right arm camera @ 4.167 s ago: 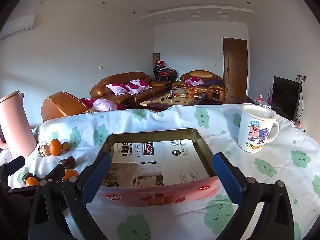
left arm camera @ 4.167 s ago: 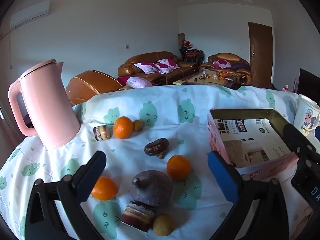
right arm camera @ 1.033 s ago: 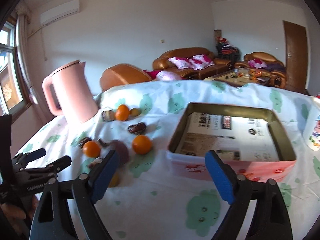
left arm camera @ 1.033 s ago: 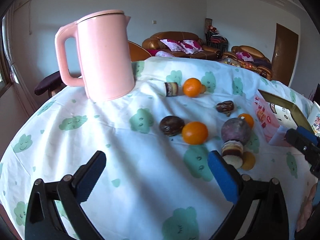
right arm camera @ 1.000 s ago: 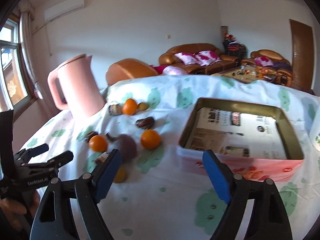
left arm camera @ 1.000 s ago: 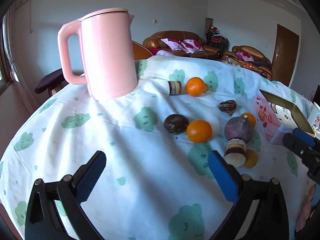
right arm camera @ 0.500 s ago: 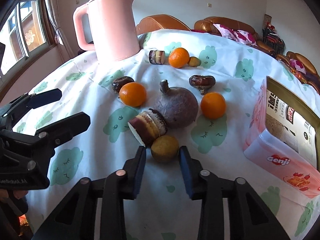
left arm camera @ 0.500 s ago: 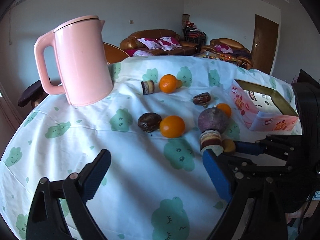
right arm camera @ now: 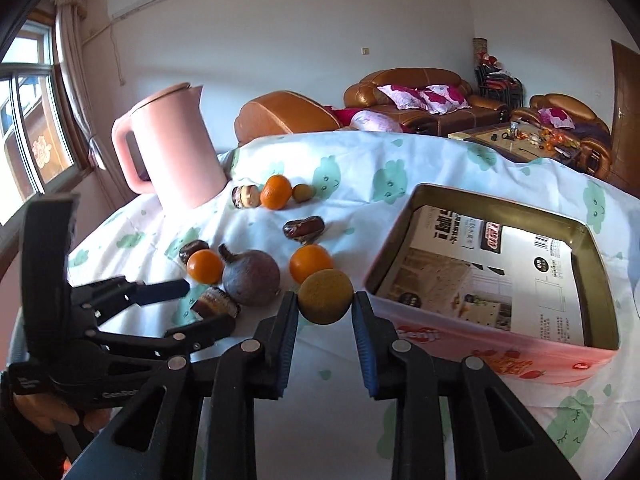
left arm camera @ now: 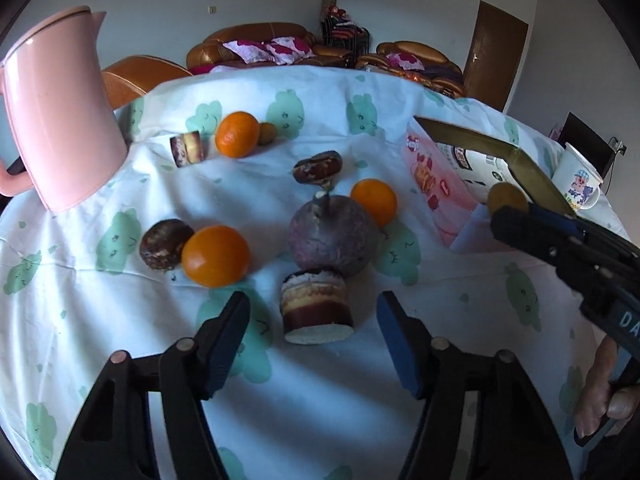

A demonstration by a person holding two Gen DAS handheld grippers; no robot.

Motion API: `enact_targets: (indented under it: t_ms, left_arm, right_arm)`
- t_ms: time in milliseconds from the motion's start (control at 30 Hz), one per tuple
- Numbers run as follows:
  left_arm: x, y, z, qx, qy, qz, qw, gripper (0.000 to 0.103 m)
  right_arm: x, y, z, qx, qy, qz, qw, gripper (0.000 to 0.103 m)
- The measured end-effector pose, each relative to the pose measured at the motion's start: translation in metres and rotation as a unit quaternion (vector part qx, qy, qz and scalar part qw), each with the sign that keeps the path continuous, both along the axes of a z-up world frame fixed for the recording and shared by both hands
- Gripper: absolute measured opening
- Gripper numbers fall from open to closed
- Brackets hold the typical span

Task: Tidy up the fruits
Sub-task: 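Grasp the small yellow-brown round fruit with the right tool while the left tool grasps the layered cake slice, then carry both items into the gold tin box and open both tools to release them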

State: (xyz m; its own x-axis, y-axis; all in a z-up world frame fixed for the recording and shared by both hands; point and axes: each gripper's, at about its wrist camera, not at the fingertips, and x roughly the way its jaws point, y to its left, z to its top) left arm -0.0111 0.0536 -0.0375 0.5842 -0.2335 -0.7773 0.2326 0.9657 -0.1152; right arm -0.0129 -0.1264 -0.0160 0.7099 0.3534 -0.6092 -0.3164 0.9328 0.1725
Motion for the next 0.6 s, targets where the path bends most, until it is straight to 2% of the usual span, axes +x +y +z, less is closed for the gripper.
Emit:
enact_targets:
  t_ms: [33, 67, 100, 167, 333, 467, 600]
  left_arm:
    - [0.002, -0.001, -0.003, 0.001, 0.004, 0.002, 1.0, 0.062]
    - [0.0, -0.003, -0.003, 0.009, -0.01, 0.004, 0.9999, 0.058]
    - [0.001, -0.004, -0.004, 0.012, -0.008, 0.003, 0.9999, 0.047]
    - [0.0, 0.0, -0.003, 0.002, -0.01, 0.007, 0.9999, 0.037]
    - [-0.001, 0.013, 0.002, -0.019, -0.024, 0.029, 0.9991, 0.037]
    - [-0.008, 0.009, 0.022, -0.018, -0.076, 0.033, 0.9964, 0.037]
    - [-0.012, -0.005, 0.049, -0.029, -0.128, 0.015, 0.9912, 0.037]
  right_arm:
    - [0.001, -0.005, 0.001, 0.007, 0.0, -0.005, 1.0, 0.03]
    - [0.002, -0.008, 0.002, 0.011, 0.001, -0.01, 1.0, 0.03]
    - [0.003, -0.01, 0.002, 0.012, 0.002, -0.016, 1.0, 0.03]
    - [0.006, -0.012, 0.001, 0.015, 0.004, -0.023, 1.0, 0.03]
    - [0.002, -0.022, 0.011, 0.018, -0.017, -0.035, 0.999, 0.03]
    - [-0.003, -0.041, 0.021, 0.012, -0.047, -0.068, 0.997, 0.03]
    - [0.0, -0.07, 0.027, 0.017, -0.057, -0.105, 0.993, 0.03]
